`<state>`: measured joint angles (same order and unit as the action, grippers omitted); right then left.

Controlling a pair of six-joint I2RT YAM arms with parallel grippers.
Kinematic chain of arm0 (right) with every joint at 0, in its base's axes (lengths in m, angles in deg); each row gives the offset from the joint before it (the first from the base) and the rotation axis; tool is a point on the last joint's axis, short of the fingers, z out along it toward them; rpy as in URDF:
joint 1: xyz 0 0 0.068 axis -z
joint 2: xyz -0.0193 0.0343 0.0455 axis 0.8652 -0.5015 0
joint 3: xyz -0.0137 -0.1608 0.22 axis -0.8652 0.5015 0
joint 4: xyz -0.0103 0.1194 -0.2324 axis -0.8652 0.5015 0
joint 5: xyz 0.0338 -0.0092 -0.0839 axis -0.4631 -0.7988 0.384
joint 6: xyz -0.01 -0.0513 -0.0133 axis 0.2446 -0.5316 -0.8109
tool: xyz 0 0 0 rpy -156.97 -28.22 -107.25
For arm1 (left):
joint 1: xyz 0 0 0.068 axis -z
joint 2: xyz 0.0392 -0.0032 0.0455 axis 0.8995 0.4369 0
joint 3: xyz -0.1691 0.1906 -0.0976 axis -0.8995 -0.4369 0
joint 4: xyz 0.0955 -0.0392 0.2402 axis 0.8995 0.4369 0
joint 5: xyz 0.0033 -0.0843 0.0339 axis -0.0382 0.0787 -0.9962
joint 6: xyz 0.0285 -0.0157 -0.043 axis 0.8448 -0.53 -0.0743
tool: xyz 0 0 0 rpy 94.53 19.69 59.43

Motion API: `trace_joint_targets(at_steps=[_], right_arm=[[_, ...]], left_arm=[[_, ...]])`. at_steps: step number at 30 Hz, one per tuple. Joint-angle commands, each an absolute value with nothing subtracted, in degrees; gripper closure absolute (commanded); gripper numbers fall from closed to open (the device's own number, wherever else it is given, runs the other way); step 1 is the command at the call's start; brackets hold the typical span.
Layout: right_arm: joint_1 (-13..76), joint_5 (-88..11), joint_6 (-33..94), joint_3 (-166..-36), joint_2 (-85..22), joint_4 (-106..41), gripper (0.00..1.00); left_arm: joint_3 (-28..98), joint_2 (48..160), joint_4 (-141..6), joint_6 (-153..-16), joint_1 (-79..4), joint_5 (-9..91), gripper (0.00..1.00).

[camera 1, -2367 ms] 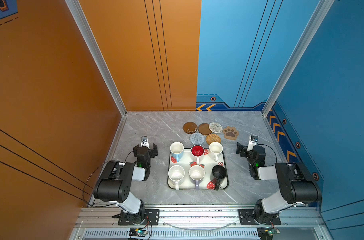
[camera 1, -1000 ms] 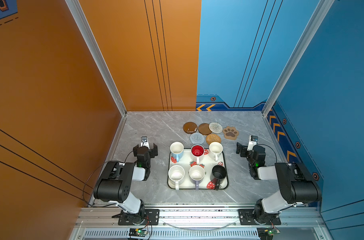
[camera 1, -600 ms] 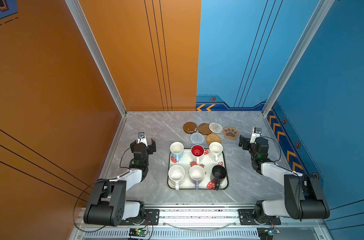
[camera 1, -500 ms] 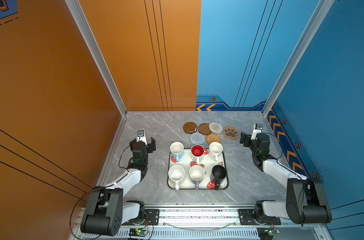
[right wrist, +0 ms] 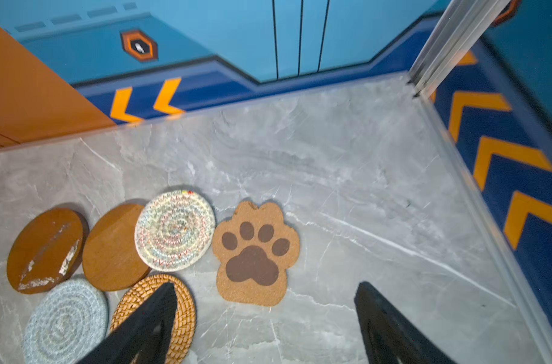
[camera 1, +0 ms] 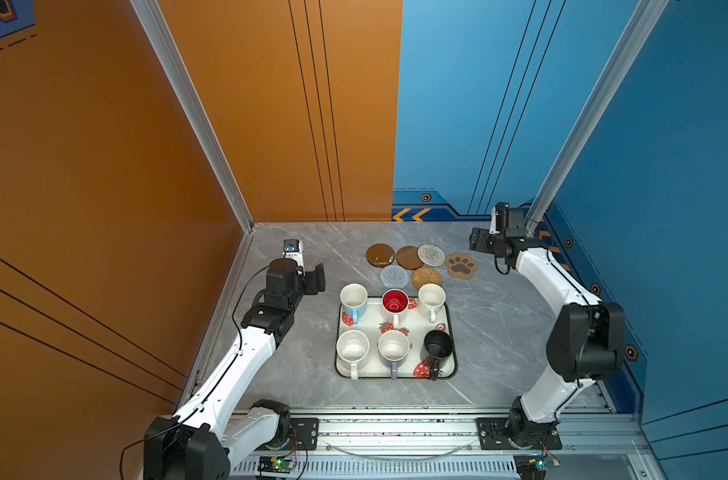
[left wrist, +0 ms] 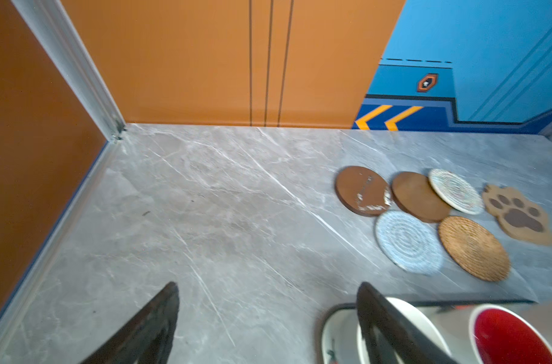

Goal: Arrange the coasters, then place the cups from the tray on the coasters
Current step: 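Raise both arms, left gripper toward the mugs, right toward the paw coaster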

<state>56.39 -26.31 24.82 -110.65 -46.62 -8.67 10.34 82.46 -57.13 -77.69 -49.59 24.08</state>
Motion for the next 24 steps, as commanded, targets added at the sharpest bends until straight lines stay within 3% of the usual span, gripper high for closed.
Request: trace_joint_targets(at_steps=[1, 12, 24], right_arm=[[55.76, -29.16, 27.47, -117.58, -54.07, 3.21, 0.13], [51.62, -28.14, 23.21, -140.19, -73.09, 13.70, 0.12], [51.20, -26.03, 17.41, -135.99, -74.05, 16.16, 0.12]], left_arm=[[13.35, 80.97, -47.81, -81.67, -45.69, 25.99, 0.12], [16.65, 78.71, -40.78, -83.42, -36.10, 20.47, 0.11], [17.81, 76.79, -40.21, -83.00, -33.87, 18.30, 0.11]])
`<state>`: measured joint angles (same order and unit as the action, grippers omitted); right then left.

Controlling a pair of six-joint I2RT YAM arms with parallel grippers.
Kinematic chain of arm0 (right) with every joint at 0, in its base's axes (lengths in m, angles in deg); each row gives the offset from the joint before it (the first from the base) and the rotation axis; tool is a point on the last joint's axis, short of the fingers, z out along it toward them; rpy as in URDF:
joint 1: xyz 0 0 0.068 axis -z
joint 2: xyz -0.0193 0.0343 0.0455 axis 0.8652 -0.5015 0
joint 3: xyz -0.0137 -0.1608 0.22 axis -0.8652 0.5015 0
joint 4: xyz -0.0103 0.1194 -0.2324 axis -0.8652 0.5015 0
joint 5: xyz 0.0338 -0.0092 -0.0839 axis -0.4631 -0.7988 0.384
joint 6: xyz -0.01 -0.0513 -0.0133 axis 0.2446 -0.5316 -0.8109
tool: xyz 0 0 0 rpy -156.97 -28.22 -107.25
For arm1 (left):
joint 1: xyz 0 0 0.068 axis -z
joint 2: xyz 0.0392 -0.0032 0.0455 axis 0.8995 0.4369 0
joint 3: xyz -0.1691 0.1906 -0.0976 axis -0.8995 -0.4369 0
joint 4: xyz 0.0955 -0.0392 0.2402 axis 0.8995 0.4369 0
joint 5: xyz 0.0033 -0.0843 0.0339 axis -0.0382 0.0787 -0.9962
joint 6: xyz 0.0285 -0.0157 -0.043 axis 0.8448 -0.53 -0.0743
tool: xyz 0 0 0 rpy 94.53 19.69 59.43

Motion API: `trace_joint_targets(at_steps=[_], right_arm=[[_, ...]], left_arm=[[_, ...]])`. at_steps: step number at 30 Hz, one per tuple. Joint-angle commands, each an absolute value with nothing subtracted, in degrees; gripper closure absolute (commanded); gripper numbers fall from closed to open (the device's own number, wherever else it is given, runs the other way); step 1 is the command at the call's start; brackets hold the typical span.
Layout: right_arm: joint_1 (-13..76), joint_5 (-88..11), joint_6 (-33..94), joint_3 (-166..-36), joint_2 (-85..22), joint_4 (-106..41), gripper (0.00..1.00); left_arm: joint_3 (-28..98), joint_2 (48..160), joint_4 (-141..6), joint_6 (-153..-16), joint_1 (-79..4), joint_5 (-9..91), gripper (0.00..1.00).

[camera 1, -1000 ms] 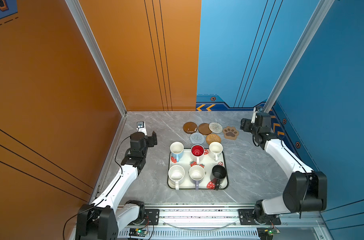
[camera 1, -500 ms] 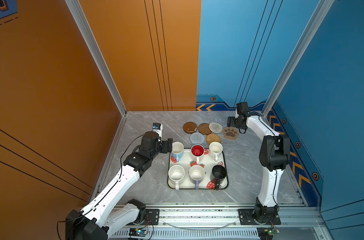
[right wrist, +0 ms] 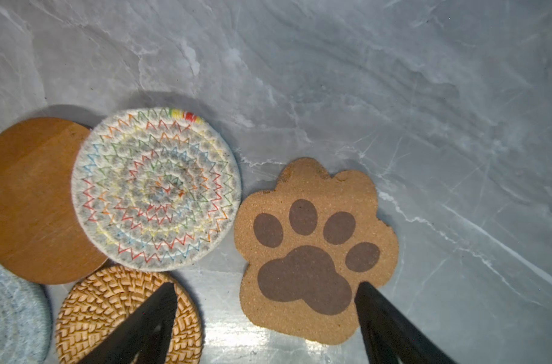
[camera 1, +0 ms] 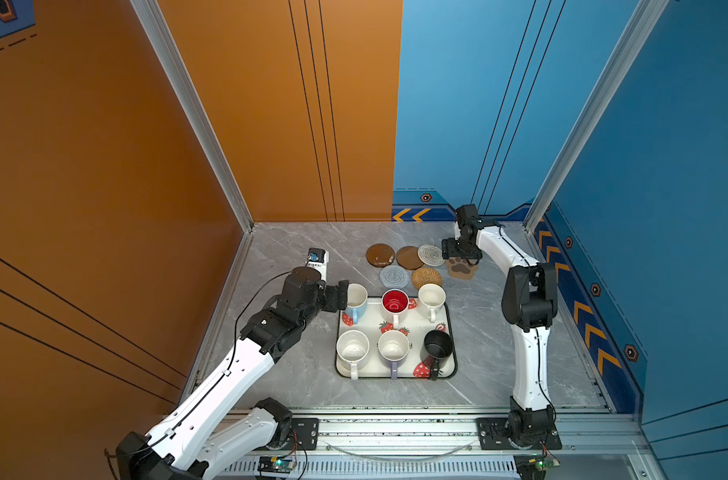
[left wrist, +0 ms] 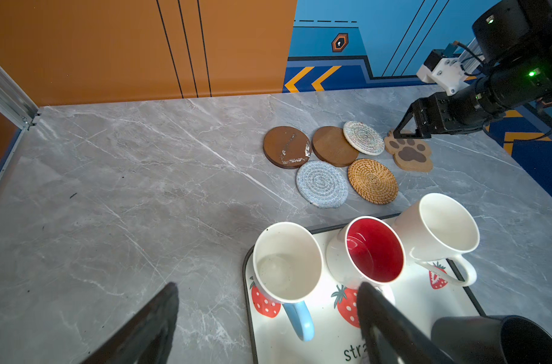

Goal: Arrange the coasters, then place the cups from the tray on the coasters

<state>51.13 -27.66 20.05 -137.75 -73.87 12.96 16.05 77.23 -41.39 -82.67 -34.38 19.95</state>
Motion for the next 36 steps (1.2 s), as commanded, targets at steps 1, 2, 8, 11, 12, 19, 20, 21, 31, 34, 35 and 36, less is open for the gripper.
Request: trace_joint_targets(at_steps=[1, 2, 8, 11, 12, 19, 20, 21, 31, 34, 35, 36], right_arm=[[51.17, -25.79, 17.06, -135.53, -73.99, 16.20, 0.13], [51.12, -25.80, 16.62, -135.06, -73.92, 16.28, 0.12], [50.89, -24.78, 15.80, -134.37, -74.87, 16.65, 0.13], [50.93, -25.03, 15.96, -135.21, -75.88, 16.78, 0.13], [50.86, -25.12, 16.02, -135.47, -76.31, 16.72, 0.13], [50.93, -24.29, 16.72, -137.16, -79.00, 17.14, 0.19], [50.86, -24.01, 16.73, -137.26, -79.31, 17.11, 0.19], [51.01, -23.83, 16.69, -137.37, -79.51, 17.14, 0.19], [53.29, -23.50, 17.52, -137.39, -80.40, 17.61, 0.24], [54.15, -24.26, 17.55, -137.42, -80.15, 17.61, 0.25], [54.38, -24.36, 17.59, -137.39, -80.09, 17.60, 0.25], [54.56, -24.39, 17.56, -137.45, -80.07, 17.60, 0.25]], left_arm=[[17.88, 76.88, -40.23, -82.98, -33.72, 18.38, 0.11], [17.90, 77.05, -40.20, -82.90, -33.54, 18.37, 0.11], [18.34, 78.26, -40.21, -82.72, -33.09, 18.40, 0.11], [18.56, 78.48, -40.18, -82.63, -32.63, 18.28, 0.11], [18.54, 78.48, -40.21, -82.63, -32.50, 18.18, 0.11], [18.51, 78.13, -40.21, -82.36, -31.90, 17.48, 0.11], [18.52, 78.05, -40.22, -82.39, -31.80, 17.39, 0.11], [18.51, 78.00, -40.22, -82.36, -31.75, 17.43, 0.11], [18.45, 78.04, -40.25, -82.02, -31.22, 16.55, 0.11], [18.55, 78.13, -40.25, -81.97, -31.13, 16.42, 0.11], [18.47, 78.17, -40.21, -81.92, -31.13, 16.49, 0.11], [18.53, 78.13, -40.21, -81.93, -31.12, 16.36, 0.11]])
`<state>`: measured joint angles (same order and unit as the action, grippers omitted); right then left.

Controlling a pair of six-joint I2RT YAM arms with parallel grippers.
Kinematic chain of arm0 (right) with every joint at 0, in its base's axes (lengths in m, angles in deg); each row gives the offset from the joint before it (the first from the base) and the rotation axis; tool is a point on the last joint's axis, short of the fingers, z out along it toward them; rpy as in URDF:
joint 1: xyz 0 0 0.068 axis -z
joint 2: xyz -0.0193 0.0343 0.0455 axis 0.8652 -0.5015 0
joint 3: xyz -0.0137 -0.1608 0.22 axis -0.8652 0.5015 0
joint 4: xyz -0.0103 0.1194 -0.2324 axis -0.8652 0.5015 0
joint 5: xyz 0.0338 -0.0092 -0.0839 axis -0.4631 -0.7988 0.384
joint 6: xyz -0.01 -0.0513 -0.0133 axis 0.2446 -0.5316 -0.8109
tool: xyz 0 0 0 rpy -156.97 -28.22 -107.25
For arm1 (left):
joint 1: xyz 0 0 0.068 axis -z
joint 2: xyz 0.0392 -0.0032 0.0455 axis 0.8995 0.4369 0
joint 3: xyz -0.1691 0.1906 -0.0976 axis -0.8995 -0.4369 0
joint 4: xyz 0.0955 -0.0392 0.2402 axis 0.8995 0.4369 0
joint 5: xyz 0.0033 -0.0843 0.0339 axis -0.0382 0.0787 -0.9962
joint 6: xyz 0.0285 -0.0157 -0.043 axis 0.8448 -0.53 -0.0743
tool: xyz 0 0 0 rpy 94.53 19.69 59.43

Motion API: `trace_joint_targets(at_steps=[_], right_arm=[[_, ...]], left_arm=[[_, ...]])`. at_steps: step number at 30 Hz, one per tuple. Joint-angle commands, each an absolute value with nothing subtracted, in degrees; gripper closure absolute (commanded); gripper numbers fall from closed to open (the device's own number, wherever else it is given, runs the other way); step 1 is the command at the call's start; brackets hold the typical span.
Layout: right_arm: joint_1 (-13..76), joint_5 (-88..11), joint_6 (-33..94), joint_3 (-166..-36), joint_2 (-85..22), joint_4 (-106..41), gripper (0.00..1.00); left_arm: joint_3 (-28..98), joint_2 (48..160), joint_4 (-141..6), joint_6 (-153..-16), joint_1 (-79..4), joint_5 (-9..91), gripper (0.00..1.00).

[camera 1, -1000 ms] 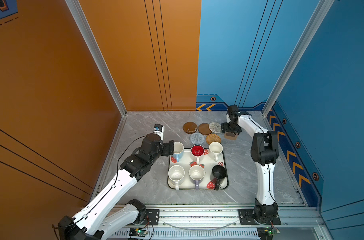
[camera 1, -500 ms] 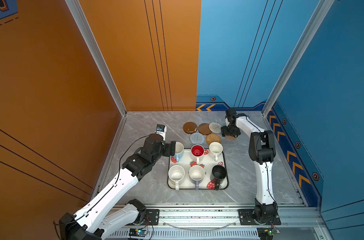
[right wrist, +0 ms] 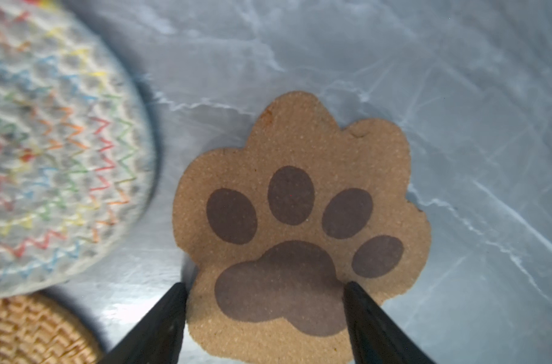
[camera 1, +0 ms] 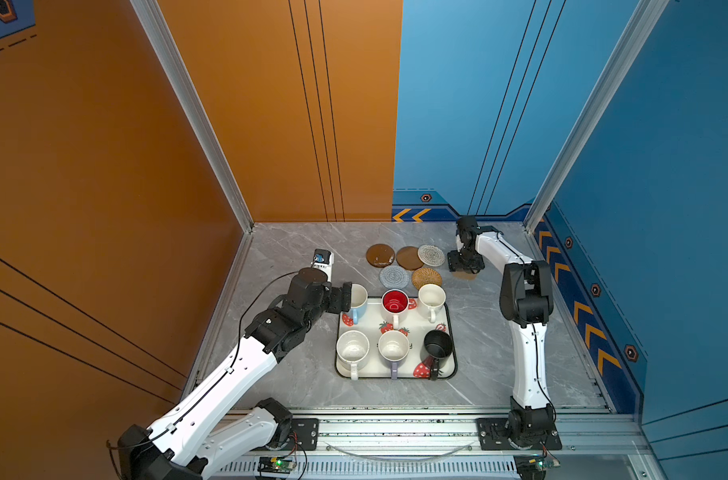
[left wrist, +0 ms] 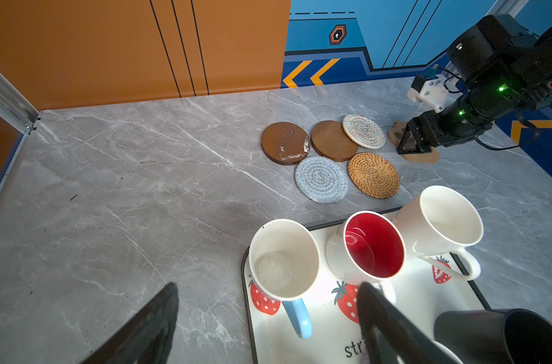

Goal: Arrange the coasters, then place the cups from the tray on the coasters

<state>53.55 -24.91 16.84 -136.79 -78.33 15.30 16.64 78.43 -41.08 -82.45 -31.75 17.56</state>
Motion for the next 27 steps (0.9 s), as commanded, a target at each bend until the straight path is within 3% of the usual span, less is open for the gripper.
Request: trace_joint_targets(at_steps=[1, 14, 27], right_arm=[[54.74, -24.48, 17.56, -137.31, -80.03, 17.60, 0.25], [57.02, -27.61, 17.33, -137.45, -79.14, 17.58, 0.25], [53.26, -32.64, 19.44, -141.07, -70.46, 14.50, 0.19]], left_arm=[[18.49, 78.13, -40.21, -81.92, -31.14, 16.33, 0.11], [18.63, 78.10, -40.18, -81.66, -30.80, 16.25, 0.11], [18.52, 78.52, -40.21, -81.59, -30.52, 15.51, 0.11]])
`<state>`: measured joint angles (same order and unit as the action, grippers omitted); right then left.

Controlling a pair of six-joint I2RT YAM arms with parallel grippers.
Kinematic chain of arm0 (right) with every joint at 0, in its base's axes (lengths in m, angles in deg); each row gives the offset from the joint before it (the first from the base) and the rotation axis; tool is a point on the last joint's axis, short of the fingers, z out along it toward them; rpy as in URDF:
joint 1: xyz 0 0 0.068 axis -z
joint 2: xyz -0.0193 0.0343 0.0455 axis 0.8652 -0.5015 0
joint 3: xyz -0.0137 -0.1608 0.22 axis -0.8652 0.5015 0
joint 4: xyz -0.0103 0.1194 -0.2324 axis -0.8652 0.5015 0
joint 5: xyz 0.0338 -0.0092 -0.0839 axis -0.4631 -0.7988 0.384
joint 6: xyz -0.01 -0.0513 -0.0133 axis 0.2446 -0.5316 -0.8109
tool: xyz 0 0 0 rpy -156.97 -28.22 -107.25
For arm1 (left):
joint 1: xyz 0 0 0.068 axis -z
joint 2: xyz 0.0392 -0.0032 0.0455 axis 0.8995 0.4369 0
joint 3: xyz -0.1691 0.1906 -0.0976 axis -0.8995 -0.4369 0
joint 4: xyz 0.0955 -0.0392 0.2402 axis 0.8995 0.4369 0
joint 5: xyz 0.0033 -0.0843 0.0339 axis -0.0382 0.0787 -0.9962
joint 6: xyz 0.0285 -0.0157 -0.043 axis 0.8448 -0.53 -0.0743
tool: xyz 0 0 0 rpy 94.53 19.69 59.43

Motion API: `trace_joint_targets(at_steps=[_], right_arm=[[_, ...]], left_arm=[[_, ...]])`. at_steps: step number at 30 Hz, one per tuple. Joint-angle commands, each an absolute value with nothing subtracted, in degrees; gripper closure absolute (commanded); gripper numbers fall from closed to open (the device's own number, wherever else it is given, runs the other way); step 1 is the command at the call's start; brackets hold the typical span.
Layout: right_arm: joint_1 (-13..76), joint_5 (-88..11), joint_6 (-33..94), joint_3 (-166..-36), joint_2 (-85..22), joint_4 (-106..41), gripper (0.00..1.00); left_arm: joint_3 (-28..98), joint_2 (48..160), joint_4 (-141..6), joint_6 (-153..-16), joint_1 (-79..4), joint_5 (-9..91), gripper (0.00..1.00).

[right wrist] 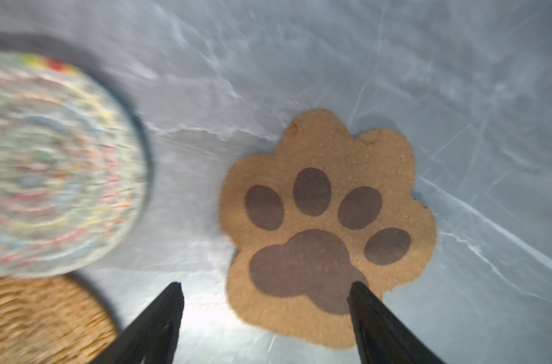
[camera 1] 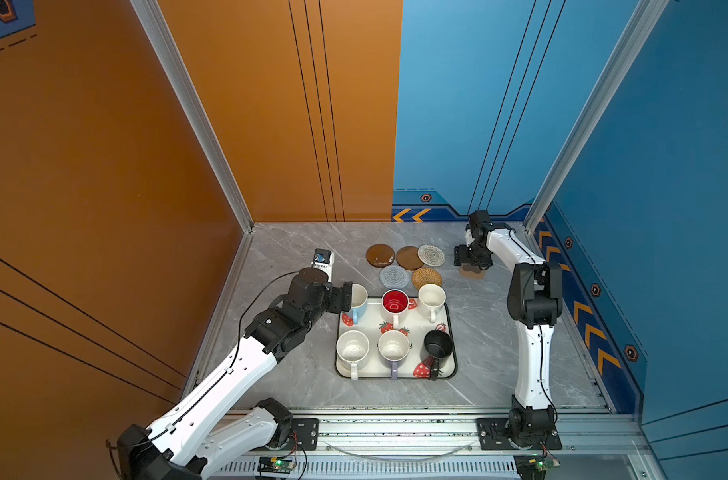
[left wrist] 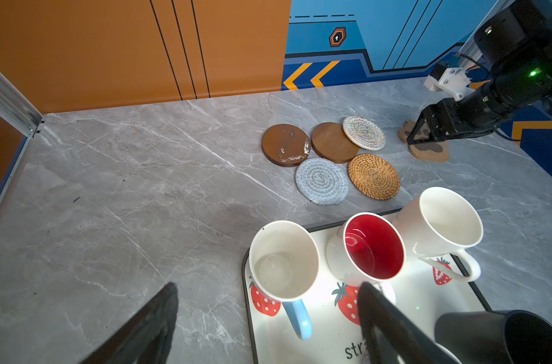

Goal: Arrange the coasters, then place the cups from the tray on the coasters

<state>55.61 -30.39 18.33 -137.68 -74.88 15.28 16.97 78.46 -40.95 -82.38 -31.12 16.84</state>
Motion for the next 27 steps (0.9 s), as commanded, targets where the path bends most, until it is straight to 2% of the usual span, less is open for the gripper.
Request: trace_joint_targets(at_steps=[1, 3, 5, 7, 8, 10, 11, 18, 27], right_arm=[[52.40, -32.73, 19.52, -141.99, -70.70, 14.49, 0.19], [50.96, -33.18, 20.04, -143.92, -71.72, 14.41, 0.24], [50.09, -34.91, 21.02, -146.16, -73.44, 14.36, 0.38], [49.45, -37.80, 22.88, -149.27, -76.47, 14.17, 0.67], [49.36, -38.99, 23.72, -150.69, -77.76, 14.23, 0.78], [49.16, -41.27, 25.52, -153.38, -80.95, 14.26, 0.95], [49.05, -42.01, 26.09, -154.43, -82.17, 14.18, 0.99], [48.90, -42.92, 28.87, -158.20, -89.04, 13.93, 1.00], [50.49, -43.40, 30.74, -158.01, -91.58, 12.74, 1.00]], left_arm=[[18.66, 78.65, -40.21, -81.57, -30.52, 15.49, 0.11], [18.78, 78.72, -40.23, -81.49, -30.44, 15.49, 0.11], [18.91, 78.82, -40.19, -81.49, -30.47, 15.50, 0.11], [19.19, 78.82, -40.21, -81.48, -30.44, 15.33, 0.11], [19.24, 78.83, -40.20, -81.48, -30.47, 15.37, 0.11], [19.47, 78.83, -40.21, -81.48, -30.34, 15.28, 0.11], [19.57, 78.79, -40.18, -81.57, -30.34, 15.28, 0.11], [20.84, 78.66, -40.03, -81.57, -30.16, 15.19, 0.11], [21.49, 79.86, -39.85, -81.40, -30.17, 14.85, 0.11]])
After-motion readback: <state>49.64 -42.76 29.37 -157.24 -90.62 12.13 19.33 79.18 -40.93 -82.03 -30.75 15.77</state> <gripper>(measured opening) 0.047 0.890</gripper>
